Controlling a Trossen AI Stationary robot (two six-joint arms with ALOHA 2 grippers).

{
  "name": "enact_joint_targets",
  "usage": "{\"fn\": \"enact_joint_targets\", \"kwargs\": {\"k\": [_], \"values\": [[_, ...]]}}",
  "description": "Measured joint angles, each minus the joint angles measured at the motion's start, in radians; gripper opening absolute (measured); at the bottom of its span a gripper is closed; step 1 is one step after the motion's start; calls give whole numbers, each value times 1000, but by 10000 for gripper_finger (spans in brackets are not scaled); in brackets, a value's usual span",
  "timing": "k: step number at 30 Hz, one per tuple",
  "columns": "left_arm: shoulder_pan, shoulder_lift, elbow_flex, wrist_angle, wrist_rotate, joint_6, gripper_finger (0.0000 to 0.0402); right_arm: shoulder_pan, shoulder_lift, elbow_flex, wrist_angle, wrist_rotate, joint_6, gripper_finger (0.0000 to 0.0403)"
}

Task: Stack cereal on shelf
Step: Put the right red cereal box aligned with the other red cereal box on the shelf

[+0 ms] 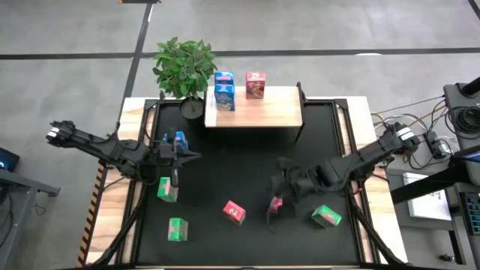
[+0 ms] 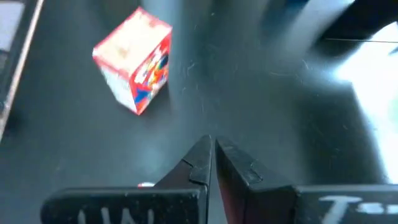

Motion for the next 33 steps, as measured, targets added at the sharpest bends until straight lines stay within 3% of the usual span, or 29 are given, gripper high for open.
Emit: {"fn": "enact_joint_targets", "kwargs": {"k": [5,12,17,20,26,33], "values": [[0,69,-9,66,24,6,0,97,0,-42,13,165,26,12],[0,135,101,31,25,-42,0,146,-56,-55,-23,122,135,12],[0,168,137,19,21,40,0,166,-56,-81,-30,213,115,13],[0,166,165,18,16,56,0,162,-64,-74,-56,199,127,23],[0,158,254,-145,16,-48,0,171,-76,9,-155,62,300,88],[-1,170,238,-147,15,-91,0,219,-21,-3,-161,142,310,197]]}}
